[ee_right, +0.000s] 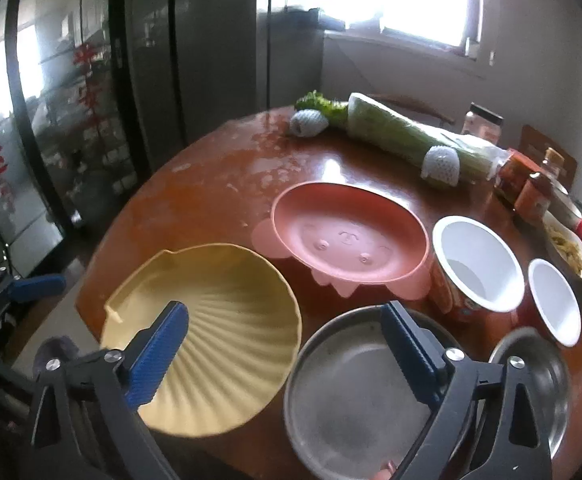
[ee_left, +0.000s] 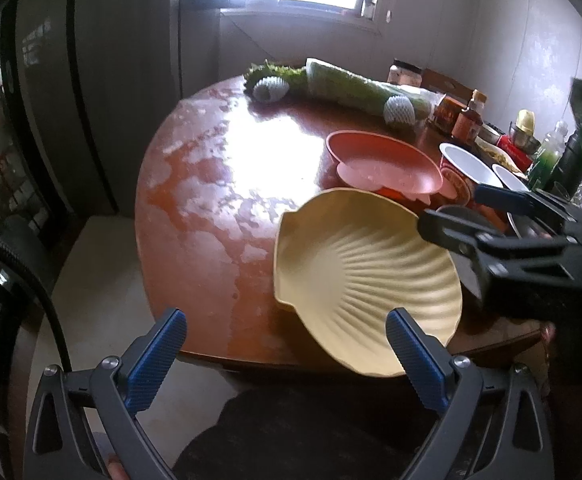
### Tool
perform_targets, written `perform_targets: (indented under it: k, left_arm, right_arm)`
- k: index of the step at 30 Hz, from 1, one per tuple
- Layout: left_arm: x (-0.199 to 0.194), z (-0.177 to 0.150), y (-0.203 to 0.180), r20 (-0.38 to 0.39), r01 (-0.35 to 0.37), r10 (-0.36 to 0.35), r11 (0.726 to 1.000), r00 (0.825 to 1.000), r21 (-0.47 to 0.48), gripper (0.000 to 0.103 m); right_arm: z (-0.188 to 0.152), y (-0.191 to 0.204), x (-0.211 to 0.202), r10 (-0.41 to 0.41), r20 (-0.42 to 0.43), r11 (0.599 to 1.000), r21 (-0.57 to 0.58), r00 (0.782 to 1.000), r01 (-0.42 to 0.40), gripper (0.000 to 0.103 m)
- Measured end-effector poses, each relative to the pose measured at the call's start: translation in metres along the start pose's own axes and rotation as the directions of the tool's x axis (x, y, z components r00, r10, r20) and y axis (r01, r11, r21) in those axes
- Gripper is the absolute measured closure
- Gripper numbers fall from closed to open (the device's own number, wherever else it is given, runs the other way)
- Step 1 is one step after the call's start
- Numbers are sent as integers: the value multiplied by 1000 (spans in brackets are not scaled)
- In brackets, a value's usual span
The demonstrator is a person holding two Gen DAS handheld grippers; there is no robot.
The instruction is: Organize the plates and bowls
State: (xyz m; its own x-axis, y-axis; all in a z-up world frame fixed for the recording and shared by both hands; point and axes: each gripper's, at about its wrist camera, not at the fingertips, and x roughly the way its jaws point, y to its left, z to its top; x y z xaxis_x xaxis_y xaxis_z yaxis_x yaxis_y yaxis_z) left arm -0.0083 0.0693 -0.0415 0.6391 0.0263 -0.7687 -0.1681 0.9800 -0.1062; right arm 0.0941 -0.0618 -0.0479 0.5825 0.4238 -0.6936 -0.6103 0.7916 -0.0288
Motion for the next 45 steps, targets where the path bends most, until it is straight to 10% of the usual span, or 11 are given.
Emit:
perform_targets:
  k: [7,21,28,45]
  left_arm:
    - [13,1,-12,-30,24,-24,1000,999,8,9]
    - [30,8,-12,-33,19,-20,999,999,-31,58]
    - [40,22,6,-18,15,-17,998,1000,-64,75]
    - [77,75,25,-5,13,-13,1000,1000,-7,73]
  right_arm:
    - [2,0,27,19,-69,998,-60,997,-24,38]
    - [3,-1,58,59,-112,994,-82,992,-68,80]
    - [6,-10,58,99,-123,995,20,987,-97,81]
    - [7,1,58,91,-115,991,113,989,-78,81]
